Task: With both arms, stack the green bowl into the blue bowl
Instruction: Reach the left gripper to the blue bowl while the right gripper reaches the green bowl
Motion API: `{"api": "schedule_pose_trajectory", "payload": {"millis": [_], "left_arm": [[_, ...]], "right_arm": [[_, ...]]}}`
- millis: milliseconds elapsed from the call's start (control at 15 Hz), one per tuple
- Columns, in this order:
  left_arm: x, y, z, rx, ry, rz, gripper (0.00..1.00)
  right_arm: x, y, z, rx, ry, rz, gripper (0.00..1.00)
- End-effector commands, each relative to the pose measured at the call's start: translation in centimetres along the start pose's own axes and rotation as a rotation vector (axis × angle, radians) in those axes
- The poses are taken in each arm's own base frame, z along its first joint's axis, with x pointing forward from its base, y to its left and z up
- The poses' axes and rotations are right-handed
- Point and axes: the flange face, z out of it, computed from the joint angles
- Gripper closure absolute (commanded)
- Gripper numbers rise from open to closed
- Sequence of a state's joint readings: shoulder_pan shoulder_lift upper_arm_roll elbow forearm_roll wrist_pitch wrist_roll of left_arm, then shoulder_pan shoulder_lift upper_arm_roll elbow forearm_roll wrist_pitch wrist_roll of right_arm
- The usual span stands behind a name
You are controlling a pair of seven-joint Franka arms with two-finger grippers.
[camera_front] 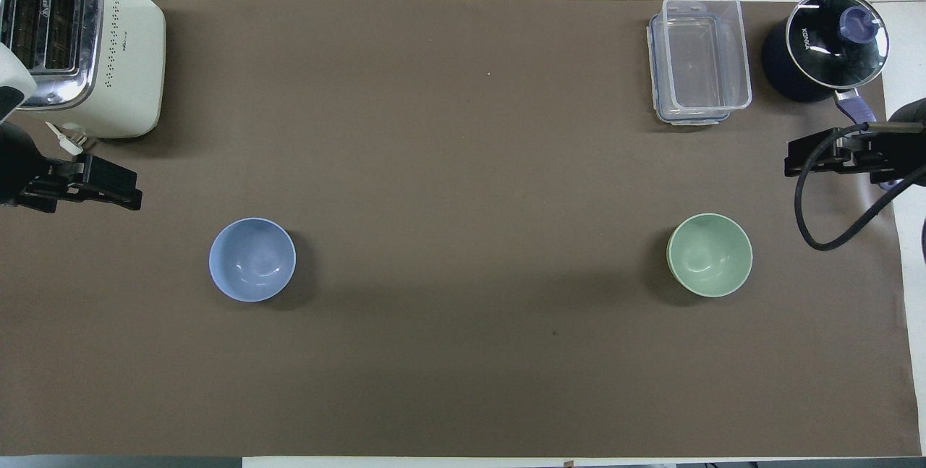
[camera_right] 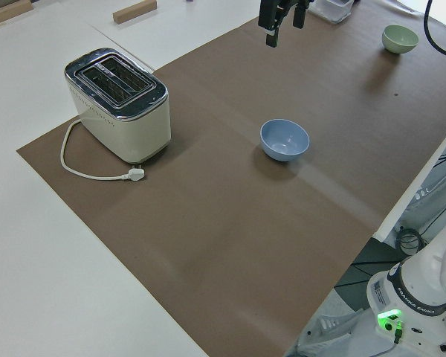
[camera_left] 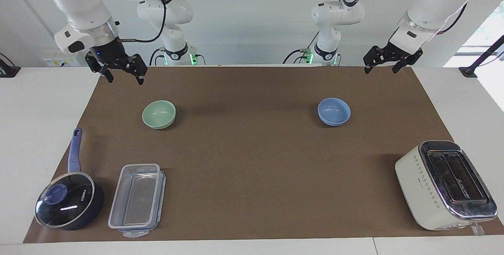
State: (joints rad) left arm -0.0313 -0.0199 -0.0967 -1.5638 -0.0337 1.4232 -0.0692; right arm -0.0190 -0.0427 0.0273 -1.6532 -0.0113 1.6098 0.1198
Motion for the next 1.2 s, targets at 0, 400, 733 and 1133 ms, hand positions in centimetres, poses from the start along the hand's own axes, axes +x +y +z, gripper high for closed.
{"api": "schedule_pose_trajectory", "payload": {"millis": [0, 400, 733, 1133], "left_arm": [[-0.5, 0.2, 0.0, 0.009, 0.003, -0.003, 0.0], [-0.5, 0.1, -0.1, 0.009, 0.011, 0.004, 0.0], [-0.4, 0.2, 0.5, 0.008, 0.035, 0.002, 0.0], [-1.3, -0.7, 14.7, 0.016, 0.049, 0.042, 0.0]], "right_arm": [[-0.9, 0.2, 0.0, 0.002, -0.007, -0.024, 0.0], [-1.5, 0.0, 1.0, 0.003, -0.018, -0.024, 0.0], [-3.8, 1.1, 4.5, 0.001, -0.018, -0.013, 0.0], [-7.9, 4.0, 13.3, 0.013, 0.06, -0.099, 0.0]]}}
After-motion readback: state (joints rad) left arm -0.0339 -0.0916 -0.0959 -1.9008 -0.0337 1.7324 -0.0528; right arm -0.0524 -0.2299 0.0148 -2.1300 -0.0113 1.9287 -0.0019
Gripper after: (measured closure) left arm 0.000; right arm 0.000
